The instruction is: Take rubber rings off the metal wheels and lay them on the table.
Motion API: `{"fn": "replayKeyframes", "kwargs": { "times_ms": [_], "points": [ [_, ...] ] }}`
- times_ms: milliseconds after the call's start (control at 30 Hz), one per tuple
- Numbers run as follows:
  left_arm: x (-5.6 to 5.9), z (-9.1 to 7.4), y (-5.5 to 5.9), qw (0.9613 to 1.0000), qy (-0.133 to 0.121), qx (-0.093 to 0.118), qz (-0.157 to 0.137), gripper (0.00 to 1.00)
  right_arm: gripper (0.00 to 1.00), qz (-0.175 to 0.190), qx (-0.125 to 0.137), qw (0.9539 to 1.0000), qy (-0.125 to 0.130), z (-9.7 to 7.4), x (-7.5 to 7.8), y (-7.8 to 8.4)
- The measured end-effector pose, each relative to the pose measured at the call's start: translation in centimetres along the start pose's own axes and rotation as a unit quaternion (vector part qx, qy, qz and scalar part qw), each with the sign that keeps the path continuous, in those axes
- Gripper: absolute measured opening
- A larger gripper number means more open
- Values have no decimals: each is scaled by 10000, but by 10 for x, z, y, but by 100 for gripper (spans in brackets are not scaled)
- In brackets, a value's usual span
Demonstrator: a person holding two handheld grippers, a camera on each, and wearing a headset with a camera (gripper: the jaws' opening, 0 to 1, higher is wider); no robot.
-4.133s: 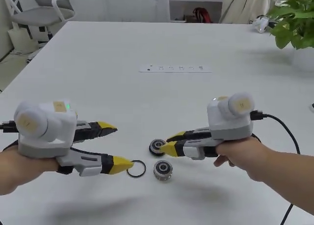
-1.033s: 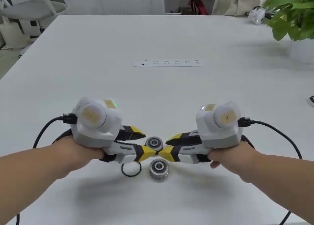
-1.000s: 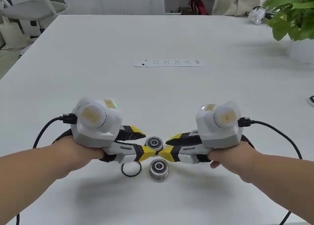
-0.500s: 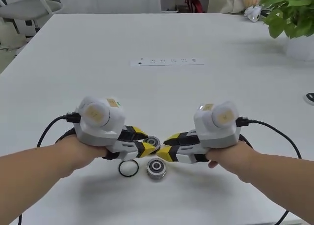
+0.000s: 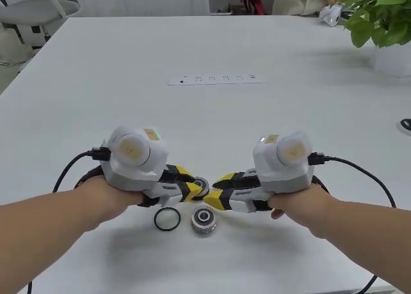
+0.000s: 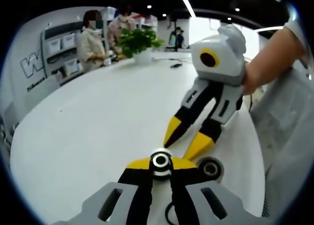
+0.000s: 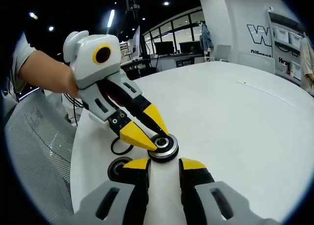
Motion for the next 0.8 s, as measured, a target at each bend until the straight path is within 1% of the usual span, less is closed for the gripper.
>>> {"fn": "replayKeyframes", "kwargs": {
  "times_ms": [233, 267, 367, 433, 667, 800],
  "points": [
    [0, 0, 0, 9999, -50, 7, -109, 14, 20, -45, 21, 10000, -1, 6, -3, -3],
    [0, 0, 0, 9999, -64, 4, -121, 14, 20, -114, 25, 9999, 50, 7, -3, -4],
    [0, 0, 0, 9999, -93, 5, -139, 14, 22, -155, 50, 9998, 74, 9, -3, -7],
    [1, 0, 0, 9998, -103, 12, -159, 14, 22, -250, 37, 9996, 94, 11, -3, -8],
    [0, 1, 0, 9997, -124, 13, -192, 14, 23, -335, 34, 9994, 121, 12, -2, -8],
    [-1, 1, 0, 9997, -116, 5, -195, 13, 23, -410, -14, 9991, 109, 12, -2, -8]
  ]
}}
Point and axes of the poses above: the centre of the closed fingertips' face, and the gripper's own axes: z roughly forward along the fingers, x roughly to its right, y roughly out of its underside, the point moved 3 cm from there along -z, roughly backward along the fingers, and after that the axes turned 6 degrees about -y, right-handed, at the moved point
